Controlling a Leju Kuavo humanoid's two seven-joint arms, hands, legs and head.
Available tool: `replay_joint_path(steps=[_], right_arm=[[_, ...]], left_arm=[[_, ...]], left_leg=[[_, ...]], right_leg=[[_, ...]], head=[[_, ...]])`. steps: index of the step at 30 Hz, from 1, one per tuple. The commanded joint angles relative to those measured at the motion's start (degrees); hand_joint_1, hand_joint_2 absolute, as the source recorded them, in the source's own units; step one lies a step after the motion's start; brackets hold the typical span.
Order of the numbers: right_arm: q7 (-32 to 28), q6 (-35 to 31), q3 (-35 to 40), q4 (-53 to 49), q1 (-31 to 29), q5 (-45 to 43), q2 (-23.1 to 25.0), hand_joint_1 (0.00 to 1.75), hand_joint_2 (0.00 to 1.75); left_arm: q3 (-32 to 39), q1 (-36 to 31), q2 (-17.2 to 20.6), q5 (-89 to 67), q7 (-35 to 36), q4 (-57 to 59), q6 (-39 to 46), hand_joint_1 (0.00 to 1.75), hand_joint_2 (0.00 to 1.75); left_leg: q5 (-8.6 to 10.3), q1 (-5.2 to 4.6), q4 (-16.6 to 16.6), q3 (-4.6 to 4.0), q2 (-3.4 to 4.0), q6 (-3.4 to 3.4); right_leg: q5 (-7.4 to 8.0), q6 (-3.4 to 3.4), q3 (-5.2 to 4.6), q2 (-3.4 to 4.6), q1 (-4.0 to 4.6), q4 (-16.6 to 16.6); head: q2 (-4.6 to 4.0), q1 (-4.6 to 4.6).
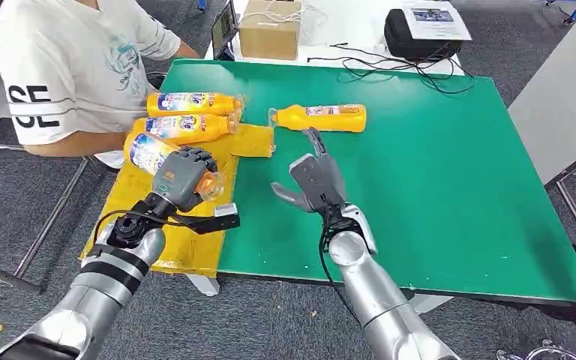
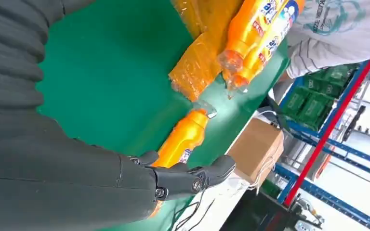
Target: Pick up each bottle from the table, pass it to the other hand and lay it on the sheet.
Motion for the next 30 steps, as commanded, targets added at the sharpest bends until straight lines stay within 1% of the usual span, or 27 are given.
replay_joint_path(steps=[1, 2, 3, 5, 6, 8, 9, 10, 13, 16, 19, 21, 22, 24, 26, 27, 28, 29, 30], right_arm=[[-0.4, 0.7, 0.6, 2.6, -3.4, -0.6, -1.6, 0.00, 1.75], [-0.4, 0.8, 1.0, 2.5, -3.4, -0.7, -1.7, 0.00, 1.75], [-0.5, 0.8, 1.0, 2.4, -3.4, -0.9, -1.8, 0.00, 1.75], [-0.5, 1.1, 1.4, 2.6, -3.6, -1.0, -1.8, 0.00, 1.75], [-0.5, 1.1, 1.5, 2.6, -3.8, -1.1, -1.7, 0.00, 1.75], [-0.5, 1.4, 1.9, 3.0, -4.3, -1.1, -1.5, 0.00, 1.75], [-0.5, 1.6, 2.1, 3.2, -4.5, -1.2, -1.5, 0.00, 1.75], [-0.5, 1.7, 2.3, 3.5, -4.8, -1.3, -1.2, 0.00, 1.75], [-0.6, 1.6, 2.4, 4.0, -5.1, -1.5, -1.1, 0.00, 1.75], [-0.8, 2.0, 3.2, 5.4, -6.5, -2.1, -0.6, 0.00, 1.75], [-0.8, 2.1, 3.3, 5.4, -6.6, -2.1, -0.5, 0.00, 1.75], [-0.8, 2.1, 3.6, 6.7, -7.7, -2.5, -0.1, 0.00, 1.75], [-0.9, 2.0, 4.2, 8.5, -9.5, -3.0, 0.6, 0.00, 1.75], [-0.9, 2.0, 4.2, 8.5, -9.5, -3.0, 0.6, 0.00, 1.75], [-1.0, 1.8, 4.3, 8.9, -9.6, -3.2, 0.5, 0.00, 1.75], [-1.2, 1.8, 4.6, 9.5, -9.9, -3.6, 0.5, 0.00, 1.75], [-1.2, 1.6, 4.8, 9.8, -10.0, -3.9, 0.6, 0.00, 1.75], [-1.2, 1.5, 4.9, 10.1, -10.1, -4.1, 0.6, 0.00, 1.75], [-1.2, 1.5, 4.9, 10.2, -10.1, -4.2, 0.7, 0.00, 1.75]], left_arm=[[-8.4, -7.3, 3.1, -0.9, -1.0, 13.4, -1.8, 1.75, 1.75], [-10.4, -8.5, 3.6, -2.4, -0.5, 15.6, -2.7, 1.75, 1.75], [-11.0, -9.2, 3.5, -2.1, -0.9, 17.4, -3.6, 1.75, 1.75], [-12.6, -10.8, 3.7, -2.8, -1.2, 20.9, -4.6, 1.75, 1.75], [-13.0, -11.5, 3.7, -2.7, -1.6, 22.2, -5.5, 1.75, 1.75], [-13.4, -12.9, 4.0, -2.5, -2.4, 24.2, -7.0, 1.75, 1.75], [-13.6, -13.5, 3.9, -2.4, -2.6, 25.1, -7.6, 1.75, 1.75], [-13.8, -14.2, 4.0, -2.3, -2.9, 25.9, -8.4, 1.75, 1.75], [-13.9, -14.6, 4.0, -1.7, -3.6, 26.6, -8.9, 1.75, 1.75], [-12.8, -15.6, 3.8, 1.3, -5.6, 28.6, -12.8, 1.75, 1.75], [-12.8, -15.6, 3.9, 1.4, -5.6, 28.7, -12.8, 1.75, 1.75], [-12.7, -16.4, 3.9, 2.2, -6.2, 29.6, -14.7, 1.75, 1.75], [-11.9, -16.8, 4.1, 4.1, -7.3, 30.6, -15.8, 1.75, 1.75], [-11.9, -16.8, 4.1, 4.1, -7.3, 30.6, -15.8, 1.75, 1.75], [-11.8, -16.8, 3.9, 4.4, -7.4, 30.6, -15.9, 1.75, 1.75], [-10.9, -16.6, 3.8, 5.9, -7.6, 30.6, -15.9, 1.75, 1.75], [-10.5, -16.4, 3.6, 6.7, -7.5, 30.8, -16.0, 1.75, 1.75], [-10.1, -16.1, 3.5, 7.2, -7.5, 30.9, -15.9, 1.75, 1.75], [-10.0, -16.0, 3.4, 7.4, -7.5, 30.9, -15.9, 1.75, 1.75]], left_leg=[[-0.12, 0.02, 0.0, 0.22, 0.01, -0.04], [-0.08, 0.04, 0.0, 0.15, -0.04, -0.04], [-0.21, 0.07, 0.1, 0.33, -0.06, -0.07], [-0.07, 0.04, 0.0, 0.14, -0.06, -0.04], [-0.18, 0.05, 0.1, 0.31, -0.01, -0.07], [-0.08, 0.05, 0.0, 0.12, -0.01, -0.04], [-0.18, 0.06, 0.1, 0.27, 0.01, -0.07], [-0.13, 0.06, 0.1, 0.16, 0.00, -0.06], [-0.10, 0.05, 0.1, 0.14, 0.05, -0.05], [-0.12, 0.06, 0.0, 0.17, 0.04, -0.05], [-0.15, 0.07, 0.1, 0.21, 0.05, -0.06], [-0.20, 0.08, 0.1, 0.29, 0.05, -0.07], [-0.15, 0.06, 0.1, 0.21, 0.06, -0.05], [-0.12, 0.04, 0.1, 0.18, 0.13, -0.05], [-0.08, 0.04, 0.0, 0.15, 0.06, -0.04], [-0.16, 0.06, 0.0, 0.31, 0.06, -0.07], [-0.10, 0.04, 0.0, 0.20, 0.07, -0.05], [-0.19, 0.06, 0.1, 0.33, 0.12, -0.06], [-0.11, 0.04, 0.0, 0.22, 0.10, -0.04]], right_leg=[[-0.12, -0.07, 0.20, 0.01, 0.03, 0.0], [-0.10, -0.05, 0.16, -0.04, 0.04, 0.0], [-0.23, -0.10, 0.35, -0.06, 0.07, 0.1], [-0.09, -0.06, 0.16, -0.05, 0.04, 0.0], [-0.18, -0.10, 0.31, 0.00, 0.05, 0.1], [-0.08, -0.06, 0.14, -0.01, 0.05, 0.0], [-0.17, -0.10, 0.28, 0.01, 0.07, 0.1], [-0.12, -0.08, 0.18, 0.00, 0.06, 0.1], [-0.09, -0.07, 0.14, 0.04, 0.05, 0.1], [-0.10, -0.07, 0.17, 0.03, 0.06, 0.0], [-0.13, -0.08, 0.21, 0.04, 0.07, 0.1], [-0.18, -0.10, 0.29, 0.05, 0.08, 0.1], [-0.13, -0.08, 0.21, 0.05, 0.06, 0.1], [-0.08, -0.06, 0.16, 0.14, 0.04, 0.1], [-0.06, -0.06, 0.15, 0.06, 0.04, 0.1], [-0.14, -0.09, 0.31, 0.06, 0.06, 0.1], [-0.08, -0.06, 0.20, 0.08, 0.04, 0.1], [-0.15, -0.09, 0.32, 0.13, 0.06, 0.1], [-0.08, -0.06, 0.21, 0.10, 0.04, 0.1]], head=[[0.00, 0.00], [0.00, 0.02], [0.00, 0.00], [0.00, 0.02], [0.00, 0.02], [0.00, 0.02], [0.00, 0.00], [0.00, 0.02], [0.00, 0.02], [0.00, 0.00], [0.00, 0.02], [0.00, 0.00], [0.00, 0.00], [0.00, 0.02], [0.00, 0.00], [0.00, 0.02], [0.00, 0.02], [0.00, 0.00], [0.00, 0.02]])
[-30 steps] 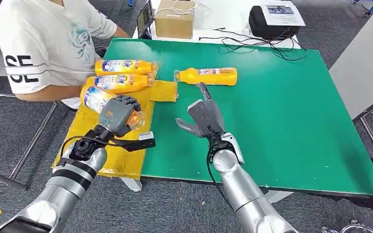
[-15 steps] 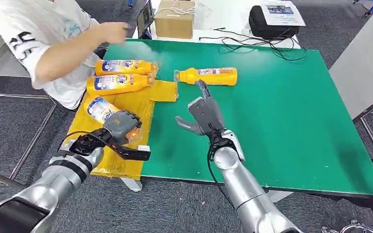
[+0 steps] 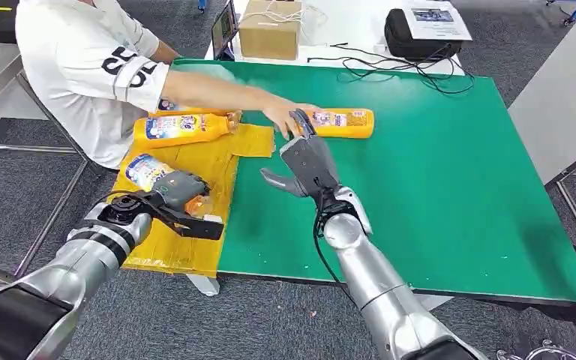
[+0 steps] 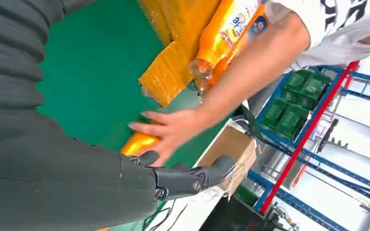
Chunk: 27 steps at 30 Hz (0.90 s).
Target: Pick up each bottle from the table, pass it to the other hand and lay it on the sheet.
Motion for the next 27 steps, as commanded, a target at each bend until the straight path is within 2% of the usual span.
replay_joint_path(steps=[1, 2, 3, 4, 17, 18, 20, 27], right_arm=[[-0.2, -0.2, 2.6, 7.7, -4.6, -1.5, -0.1, 0.00, 1.75], [-0.3, -0.3, 2.6, 7.8, -4.6, -1.6, -0.1, 0.00, 1.75], [-0.3, -0.3, 2.6, 8.0, -4.6, -1.8, -0.2, 0.00, 1.75], [-0.4, -0.3, 2.6, 8.1, -4.7, -1.9, -0.3, 0.00, 1.75], [-0.8, 1.0, 3.0, 9.0, -5.4, -3.1, -0.9, 0.00, 1.75], [-0.8, 1.1, 3.1, 9.0, -5.4, -3.1, -0.9, 0.00, 1.75], [-0.8, 1.3, 3.2, 9.0, -5.5, -3.2, -1.0, 0.00, 1.75], [-0.8, 1.4, 3.2, 9.4, -5.5, -3.3, -1.3, 0.00, 1.75]], left_arm=[[1.3, -2.0, -0.7, 3.6, -0.4, 5.6, -0.4, 1.75, 1.75], [1.4, -1.8, -0.8, 3.8, -0.3, 5.7, 0.0, 1.43, 1.75], [1.7, -1.5, -1.1, 4.2, -0.3, 5.7, 0.1, 0.35, 1.75], [1.7, -1.2, -1.3, 4.3, -0.3, 5.6, 0.5, 0.00, 1.75], [2.2, 0.0, -2.3, 6.4, -2.0, 4.8, 1.7, 0.00, 1.75], [2.0, 0.1, -2.3, 6.3, -2.1, 4.7, 1.8, 0.00, 1.75], [1.9, 0.2, -2.3, 6.5, -2.4, 4.5, 2.2, 0.00, 1.75], [3.8, 1.7, -2.2, 9.8, -6.0, 2.5, 3.9, 0.00, 1.75]], left_leg=[[-0.21, 0.04, 0.1, 0.35, 0.14, -0.06], [-0.13, 0.01, 0.0, 0.24, 0.09, -0.04], [-0.19, 0.04, 0.0, 0.35, 0.11, -0.05], [-0.11, 0.02, 0.0, 0.22, 0.06, -0.04], [-0.18, 0.05, 0.0, 0.33, 0.01, -0.05], [-0.05, 0.00, 0.0, 0.13, 0.00, -0.02], [-0.22, 0.06, 0.1, 0.39, -0.01, -0.06], [-0.10, 0.01, 0.0, 0.20, -0.01, -0.03]], right_leg=[[-0.16, -0.08, 0.31, 0.14, 0.04, 0.1], [-0.11, -0.06, 0.21, 0.09, 0.01, 0.0], [-0.16, -0.08, 0.32, 0.11, 0.05, 0.0], [-0.09, -0.05, 0.20, 0.06, 0.02, 0.0], [-0.17, -0.08, 0.34, 0.01, 0.05, 0.0], [-0.05, -0.04, 0.13, 0.00, 0.01, 0.0], [-0.22, -0.09, 0.41, -0.01, 0.06, 0.0], [-0.10, -0.04, 0.20, -0.01, 0.02, 0.0]], head=[[0.00, 0.02], [0.00, 0.00], [0.00, 0.02], [0.00, 0.00], [0.00, 0.02], [0.00, 0.02], [0.00, 0.02], [0.00, 0.02]])
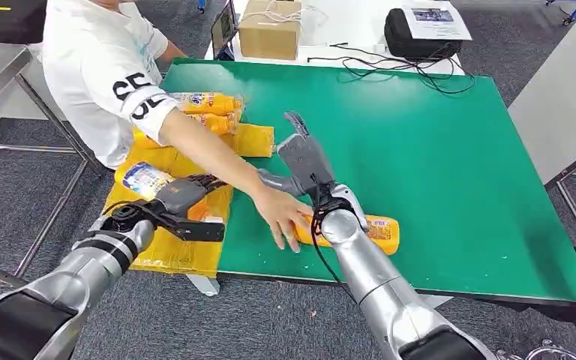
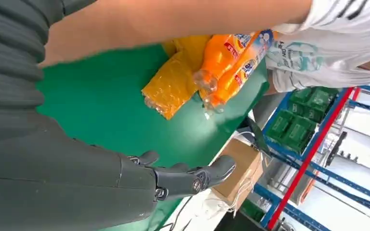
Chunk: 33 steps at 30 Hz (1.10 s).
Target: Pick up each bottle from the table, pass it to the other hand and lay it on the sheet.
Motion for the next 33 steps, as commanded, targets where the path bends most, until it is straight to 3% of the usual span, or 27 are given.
replay_joint_path(steps=[1, 6, 8, 11, 19, 24, 31, 33], right_arm=[[-0.2, 0.3, 2.1, 4.2, -3.1, -0.4, -1.5, 0.00, 1.75], [-0.1, -0.4, 1.9, 4.3, -2.6, -0.6, -1.6, 0.00, 1.75], [-0.2, -1.0, 1.8, 4.6, -2.3, -0.7, -1.7, 0.00, 1.75], [-0.4, -1.7, 1.3, 4.7, -1.6, -0.7, -1.8, 0.00, 1.75], [0.1, -2.0, 0.8, 5.0, -1.2, 0.2, -2.0, 0.00, 1.75], [0.1, -2.0, 0.8, 5.0, -1.2, 0.2, -2.0, 0.00, 1.75], [3.3, -2.4, 3.9, 2.9, 2.6, 5.8, -2.5, 0.00, 1.75], [5.1, -2.5, 5.2, 2.6, 4.4, 8.4, -3.0, 0.00, 1.75]], left_arm=[[2.1, -0.3, -0.9, 2.3, -2.5, 0.6, 0.9, 0.00, 1.75], [7.9, 2.3, -1.1, 10.0, -7.5, -3.4, 2.9, 0.00, 1.75], [11.2, 5.4, -0.8, 17.3, -9.1, -10.6, 1.0, 0.00, 1.75], [12.2, 9.1, 0.1, 26.1, -9.1, -19.5, -1.6, 0.00, 1.75], [15.2, 13.9, -0.4, 39.1, -9.1, -29.9, -7.4, 0.00, 1.75], [15.2, 13.9, -0.4, 39.1, -9.1, -29.9, -7.4, 0.00, 1.75], [29.1, 16.0, -6.7, 45.6, -8.9, -29.8, -11.8, 0.00, 1.75], [33.1, 15.9, -8.9, 49.1, -5.7, -30.0, -13.9, 0.00, 1.75]], left_leg=[[-0.20, 0.06, 0.0, 0.33, 0.01, -0.05], [-0.21, 0.05, 0.1, 0.38, 0.00, -0.05], [-0.23, 0.06, 0.0, 0.40, 0.01, -0.06], [-0.17, 0.05, 0.0, 0.31, -0.03, -0.04], [-0.17, 0.05, 0.0, 0.30, 0.05, -0.05], [-0.06, 0.03, 0.0, 0.13, -0.01, -0.03], [-0.21, 0.06, 0.0, 0.45, -0.03, -0.05], [-0.08, 0.04, -0.1, 0.21, -0.05, -0.03]], right_leg=[[-0.18, -0.07, 0.35, 0.01, 0.06, 0.0], [-0.20, -0.09, 0.39, 0.00, 0.05, 0.0], [-0.21, -0.09, 0.42, 0.01, 0.07, 0.0], [-0.17, -0.07, 0.34, -0.04, 0.06, 0.0], [-0.15, -0.07, 0.31, 0.05, 0.05, 0.0], [-0.06, -0.04, 0.14, -0.02, 0.04, 0.0], [-0.21, -0.08, 0.47, -0.04, 0.06, -0.1], [-0.08, -0.04, 0.23, -0.05, 0.04, -0.1]], head=[[0.00, -0.02], [0.00, 0.00], [0.00, -0.02], [0.00, 0.00], [0.00, -0.02], [0.00, 0.00], [0.00, 0.00], [0.00, 0.00]])
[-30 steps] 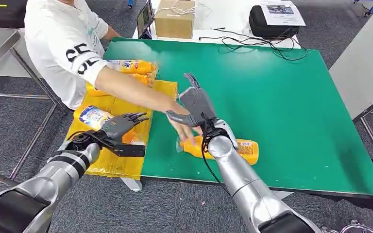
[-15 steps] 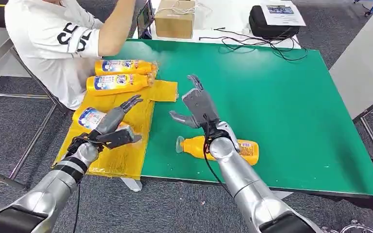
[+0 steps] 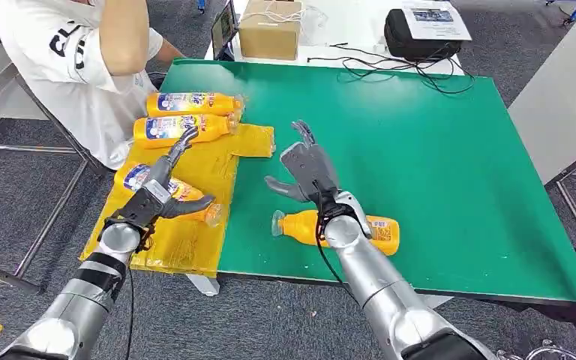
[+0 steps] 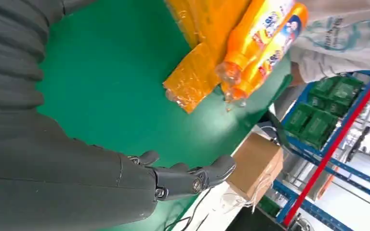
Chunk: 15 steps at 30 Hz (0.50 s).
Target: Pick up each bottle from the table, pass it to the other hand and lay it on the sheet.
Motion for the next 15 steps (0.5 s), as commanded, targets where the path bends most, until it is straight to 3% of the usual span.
replay_joint_path(steps=[1, 8, 15], right_arm=[[4.5, -0.5, 5.4, 0.9, 3.9, 6.6, -2.2, 0.00, 1.75], [6.7, -0.6, 5.5, 0.1, 8.2, 10.5, -4.2, 0.00, 1.75], [6.6, -0.6, 5.5, -0.1, 8.2, 10.6, -4.2, 0.00, 1.75]], left_arm=[[16.3, 0.1, -8.1, 5.2, 4.8, 0.1, -3.8, 0.00, 1.75], [18.6, -1.0, -10.4, 17.3, 14.7, 2.1, -8.8, 0.00, 1.75], [18.3, -1.0, -10.2, 17.7, 14.6, 2.4, -8.6, 0.00, 1.75]], left_leg=[[-0.17, 0.07, 0.0, 0.38, -0.08, -0.04], [-0.10, 0.04, 0.0, 0.23, -0.14, -0.03], [-0.28, 0.05, 0.1, 0.48, -0.07, -0.07]], right_leg=[[-0.18, -0.07, 0.43, -0.08, 0.07, -0.1], [-0.13, -0.05, 0.29, -0.13, 0.04, -0.1], [-0.29, -0.11, 0.52, -0.07, 0.06, 0.0]], head=[[0.00, -0.04], [0.00, -0.04], [0.00, -0.04]])
